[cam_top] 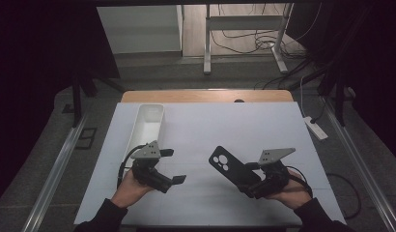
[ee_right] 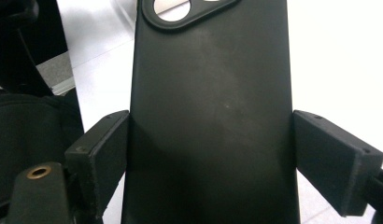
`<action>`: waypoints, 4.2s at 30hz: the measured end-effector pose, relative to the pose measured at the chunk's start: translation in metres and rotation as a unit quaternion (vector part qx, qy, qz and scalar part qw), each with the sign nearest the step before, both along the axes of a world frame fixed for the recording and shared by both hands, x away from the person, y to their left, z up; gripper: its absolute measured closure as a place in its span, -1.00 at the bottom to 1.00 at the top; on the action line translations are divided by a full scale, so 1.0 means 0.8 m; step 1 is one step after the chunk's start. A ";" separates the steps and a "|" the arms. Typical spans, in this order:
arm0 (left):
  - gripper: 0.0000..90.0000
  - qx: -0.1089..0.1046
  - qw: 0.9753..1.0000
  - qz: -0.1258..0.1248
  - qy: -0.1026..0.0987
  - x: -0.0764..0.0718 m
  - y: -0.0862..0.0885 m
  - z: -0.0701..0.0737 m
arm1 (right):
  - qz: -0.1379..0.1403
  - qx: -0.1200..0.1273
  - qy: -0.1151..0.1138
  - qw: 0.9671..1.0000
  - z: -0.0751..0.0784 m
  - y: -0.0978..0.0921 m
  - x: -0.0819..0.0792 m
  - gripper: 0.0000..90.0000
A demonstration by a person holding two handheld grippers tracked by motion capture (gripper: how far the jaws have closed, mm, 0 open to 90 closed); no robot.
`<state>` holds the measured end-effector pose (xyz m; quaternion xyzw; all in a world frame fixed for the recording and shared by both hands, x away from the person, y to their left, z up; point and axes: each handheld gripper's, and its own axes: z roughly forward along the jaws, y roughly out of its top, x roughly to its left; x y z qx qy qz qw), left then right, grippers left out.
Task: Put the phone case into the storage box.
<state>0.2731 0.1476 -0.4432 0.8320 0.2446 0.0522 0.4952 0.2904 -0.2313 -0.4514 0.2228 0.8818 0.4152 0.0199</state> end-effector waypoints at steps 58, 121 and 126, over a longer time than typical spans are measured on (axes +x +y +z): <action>-0.84 -0.043 0.985 -0.167 0.004 0.006 -0.052 -0.015 | 0.145 0.028 -0.004 0.989 -0.003 0.056 -0.023 -0.67; -0.66 -0.013 0.998 -0.014 0.055 0.025 -0.045 0.001 | 0.031 -0.030 -0.056 0.998 -0.015 0.048 -0.010 -1.00; -0.66 -0.008 0.998 0.007 0.063 0.028 -0.048 0.004 | 0.016 -0.022 -0.050 0.998 -0.014 0.049 -0.008 -1.00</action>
